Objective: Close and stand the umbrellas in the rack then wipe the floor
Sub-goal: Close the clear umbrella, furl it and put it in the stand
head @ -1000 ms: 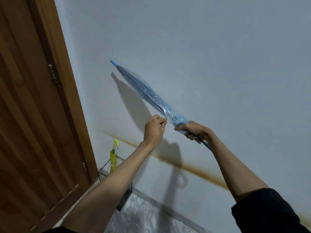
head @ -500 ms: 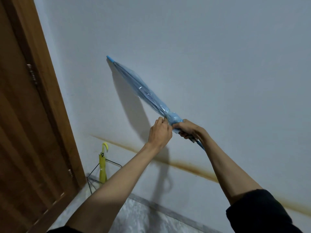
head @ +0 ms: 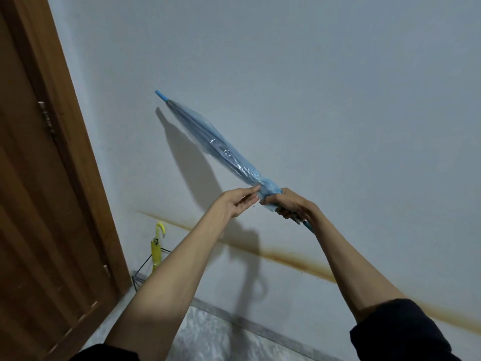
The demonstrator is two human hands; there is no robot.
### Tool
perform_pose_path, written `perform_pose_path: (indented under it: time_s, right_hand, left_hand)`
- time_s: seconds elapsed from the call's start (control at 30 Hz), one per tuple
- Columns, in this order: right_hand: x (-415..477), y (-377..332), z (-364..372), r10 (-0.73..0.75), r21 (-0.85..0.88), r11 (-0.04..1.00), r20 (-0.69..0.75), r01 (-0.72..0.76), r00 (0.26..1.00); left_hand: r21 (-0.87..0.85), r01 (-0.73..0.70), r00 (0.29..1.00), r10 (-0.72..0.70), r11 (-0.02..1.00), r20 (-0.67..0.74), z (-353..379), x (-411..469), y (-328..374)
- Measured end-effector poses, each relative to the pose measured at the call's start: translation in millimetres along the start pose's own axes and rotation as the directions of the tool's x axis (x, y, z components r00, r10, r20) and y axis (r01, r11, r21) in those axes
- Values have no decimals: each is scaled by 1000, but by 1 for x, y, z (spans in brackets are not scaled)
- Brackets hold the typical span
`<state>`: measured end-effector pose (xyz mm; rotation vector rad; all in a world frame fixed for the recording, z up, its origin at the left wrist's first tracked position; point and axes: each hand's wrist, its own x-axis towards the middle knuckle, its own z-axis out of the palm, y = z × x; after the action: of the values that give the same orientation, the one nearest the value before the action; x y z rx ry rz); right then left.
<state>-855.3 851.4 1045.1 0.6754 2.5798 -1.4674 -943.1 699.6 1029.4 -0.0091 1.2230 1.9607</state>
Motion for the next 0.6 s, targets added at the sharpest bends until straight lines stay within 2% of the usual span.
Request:
perform_pose_path:
  time_s: [0.07, 0.13, 0.23, 0.37, 0.5, 0.6]
  right_hand:
    - [-1, -1, -7, -8, 71, 997, 30, 6, 1000]
    - [0, -2, -13, -8, 132, 991, 63, 0, 998]
    - [4, -6, -23, -15, 156, 988, 82, 2, 997]
    - [8, -8, -23, -8, 106, 994, 50, 2, 999]
    - [11, -2, -14, -22, 113, 993, 52, 16, 998]
    - [8, 0, -12, 5, 112, 994, 72, -14, 997]
  left_hand:
    - [-85, 53, 998, -50, 995, 33, -7, 2, -2]
    - [-83, 37, 997, -31, 996, 66, -14, 5, -7]
    - [-83, -49, 996, 56, 995, 77, -19, 13, -13]
    - [-31, -185, 983, 186, 982, 7, -10, 12, -1]
    - [49, -204, 965, 192, 978, 176, 7, 2, 16]
    - [103, -231, 953, 204, 968, 223, 6, 4, 13]
